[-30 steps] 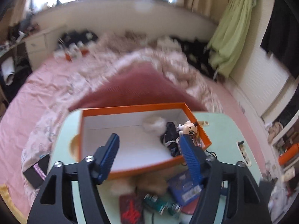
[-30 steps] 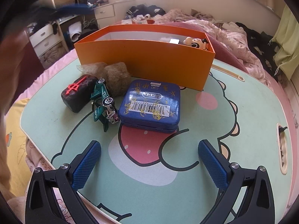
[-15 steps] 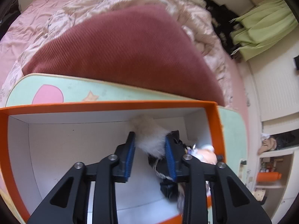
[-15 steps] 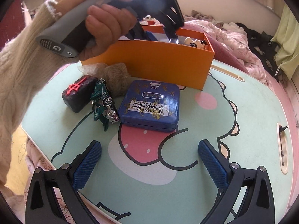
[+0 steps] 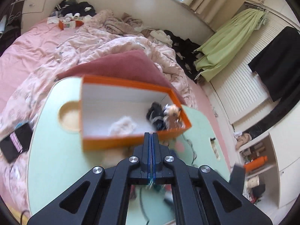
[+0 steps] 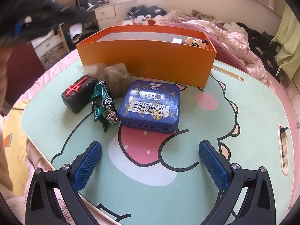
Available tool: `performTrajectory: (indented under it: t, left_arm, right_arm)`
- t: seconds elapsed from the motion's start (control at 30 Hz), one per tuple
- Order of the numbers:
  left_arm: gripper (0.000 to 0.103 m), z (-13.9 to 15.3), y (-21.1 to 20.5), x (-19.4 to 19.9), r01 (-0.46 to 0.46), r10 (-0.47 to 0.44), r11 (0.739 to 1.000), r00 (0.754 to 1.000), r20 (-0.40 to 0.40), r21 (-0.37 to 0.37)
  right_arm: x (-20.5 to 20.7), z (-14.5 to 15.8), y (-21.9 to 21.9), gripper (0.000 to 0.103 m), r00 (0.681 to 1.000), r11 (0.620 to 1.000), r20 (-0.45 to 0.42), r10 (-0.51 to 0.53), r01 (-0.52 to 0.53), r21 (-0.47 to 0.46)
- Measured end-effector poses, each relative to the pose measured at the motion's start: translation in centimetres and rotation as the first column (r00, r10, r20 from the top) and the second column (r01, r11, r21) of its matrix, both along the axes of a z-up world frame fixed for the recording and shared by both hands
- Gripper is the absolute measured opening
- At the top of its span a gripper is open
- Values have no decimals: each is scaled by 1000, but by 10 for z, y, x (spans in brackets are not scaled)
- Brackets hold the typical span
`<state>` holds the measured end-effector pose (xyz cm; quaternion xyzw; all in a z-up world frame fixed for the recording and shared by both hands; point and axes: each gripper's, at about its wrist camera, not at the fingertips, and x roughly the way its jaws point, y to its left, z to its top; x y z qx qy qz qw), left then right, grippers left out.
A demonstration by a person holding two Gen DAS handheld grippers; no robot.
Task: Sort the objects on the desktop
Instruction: 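Reach into the orange box and grasp the white fluffy ball with the left tool, then carry the white fluffy ball out with the left tool, set it on the table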
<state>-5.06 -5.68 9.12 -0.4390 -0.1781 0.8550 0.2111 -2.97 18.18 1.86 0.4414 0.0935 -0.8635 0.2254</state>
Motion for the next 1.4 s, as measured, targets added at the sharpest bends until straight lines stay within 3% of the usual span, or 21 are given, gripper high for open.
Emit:
performTrajectory:
  t: [0.1, 0.2, 0.23, 0.27, 0.37, 0.5, 0.6, 0.63, 0.7, 0.73, 0.83, 0.9, 0.97, 1.07, 1.13, 1.3, 1.4]
  left_arm:
    - [5, -9, -6, -6, -45, 45, 998, 999, 12, -52]
    - [36, -11, -3, -41, -64, 73, 992, 994, 85, -109]
    - [53, -11, 3, -52, -44, 56, 991, 994, 98, -124]
    - [62, -11, 11, -68, -13, 31, 988, 993, 115, -151]
    - [62, -22, 36, -104, 54, 9, 958, 976, 217, -283]
    - [62, -52, 59, -131, 159, -26, 929, 928, 371, -334]
    - [59, -80, 68, -139, 193, 6, 888, 903, 429, -418]
    - [57, -90, 67, -140, 208, 1, 887, 892, 453, -412]
    - [39, -89, 66, -139, 207, -11, 882, 907, 421, -423]
    - [24, -86, 65, -138, 207, -11, 873, 913, 408, -441]
    - [23, -78, 58, -133, 215, -47, 895, 917, 396, -391]
    - [23, -61, 50, -126, 175, -44, 905, 945, 324, -387]
    - [23, -35, 42, -114, 152, -70, 934, 966, 250, -324]
    - [23, 4, 30, -80, 136, -105, 964, 984, 144, -229]
    - [23, 16, 26, -58, 128, -110, 969, 989, 97, -210]
    - [25, 9, 16, -20, 103, -99, 971, 995, 25, -215]
    - [33, -7, 1, -12, 74, -76, 983, 997, -6, -170]
  right_arm:
    - [0, 0, 0, 103, 1000, 1000, 1, -1, 1, 0]
    - [0, 0, 0, 103, 1000, 1000, 0, -1, 1, 0]
    - [0, 0, 0, 103, 1000, 1000, 0, -1, 1, -1]
    - [0, 0, 0, 103, 1000, 1000, 0, -1, 1, -1]
    - [0, 0, 1, 103, 1000, 1000, 0, 0, 0, -2]
    - [0, 0, 1, 103, 1000, 1000, 0, -1, 1, -1]
    - [0, 0, 1, 103, 1000, 1000, 0, -1, 1, -2]
    - [-1, 0, 1, 103, 1000, 1000, 1, -1, 1, -1]
    - [0, 0, 1, 103, 1000, 1000, -2, 0, 0, 2]
    - [0, 1, 1, 103, 1000, 1000, -2, -1, 1, 2]
    - [0, 1, 2, 103, 1000, 1000, -1, 0, 0, 3]
    - [-1, 0, 2, 103, 1000, 1000, -1, 0, 0, 3]
    - [-1, 1, 2, 103, 1000, 1000, -1, 0, 0, 3]
    - [-1, 1, 2, 103, 1000, 1000, -1, 0, 0, 2]
    - [-1, 1, 2, 103, 1000, 1000, -2, 0, 0, 3]
    - [-1, 0, 2, 103, 1000, 1000, -1, 0, 0, 3]
    - [-1, 1, 2, 103, 1000, 1000, -1, 0, 0, 2]
